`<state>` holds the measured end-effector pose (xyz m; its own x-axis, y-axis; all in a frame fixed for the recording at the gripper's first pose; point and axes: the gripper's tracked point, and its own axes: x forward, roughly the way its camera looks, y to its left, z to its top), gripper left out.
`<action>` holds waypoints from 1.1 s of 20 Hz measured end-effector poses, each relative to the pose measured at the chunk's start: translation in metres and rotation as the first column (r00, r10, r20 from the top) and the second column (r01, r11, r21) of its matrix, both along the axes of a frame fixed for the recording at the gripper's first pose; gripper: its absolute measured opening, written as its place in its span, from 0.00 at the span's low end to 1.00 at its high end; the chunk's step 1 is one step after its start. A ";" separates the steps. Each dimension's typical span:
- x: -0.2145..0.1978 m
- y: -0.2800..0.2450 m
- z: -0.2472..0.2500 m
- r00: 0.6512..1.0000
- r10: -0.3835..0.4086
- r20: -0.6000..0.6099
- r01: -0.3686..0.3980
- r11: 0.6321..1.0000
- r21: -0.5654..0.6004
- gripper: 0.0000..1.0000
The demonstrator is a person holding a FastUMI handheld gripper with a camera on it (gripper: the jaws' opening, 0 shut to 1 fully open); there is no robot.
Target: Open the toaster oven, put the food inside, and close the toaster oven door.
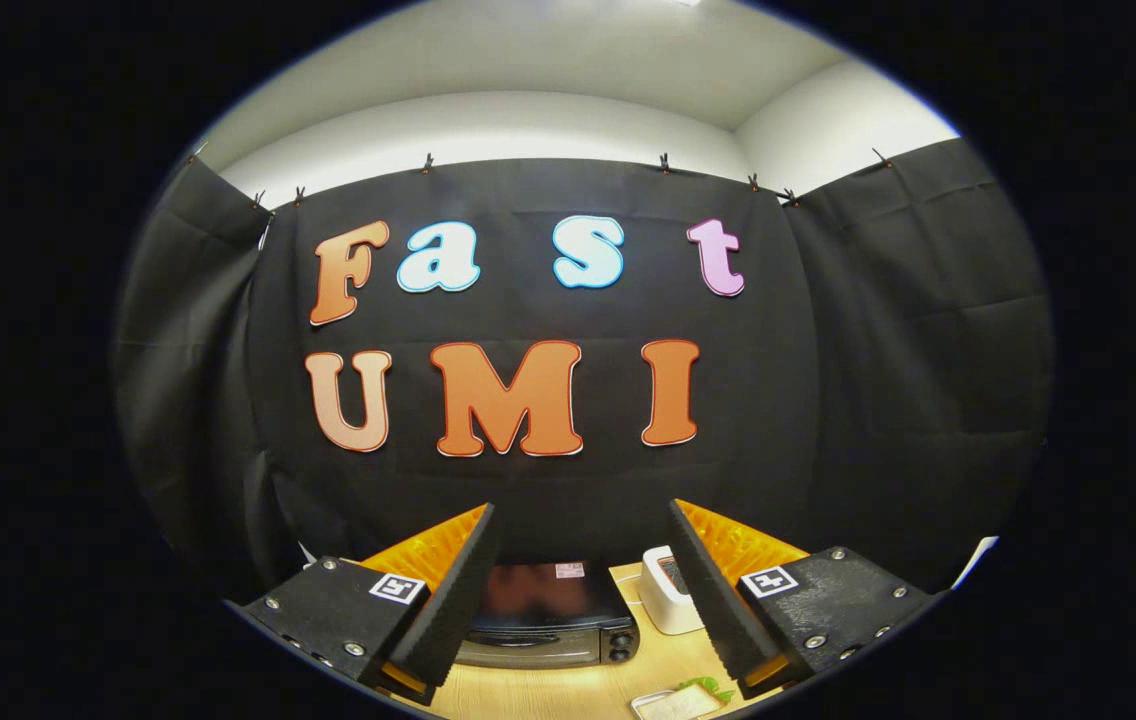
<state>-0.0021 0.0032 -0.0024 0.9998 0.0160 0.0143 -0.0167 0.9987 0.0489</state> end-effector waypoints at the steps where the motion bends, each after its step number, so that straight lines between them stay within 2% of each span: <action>1: 0.002 -0.001 -0.001 1.000 -0.005 -0.003 0.005 1.000 -0.001 0.99; 13: 0.034 0.019 -0.031 1.000 0.000 -0.014 0.000 1.000 0.006 0.99; 22: 0.073 0.053 -0.088 0.999 0.030 -0.026 -0.029 0.999 0.026 0.99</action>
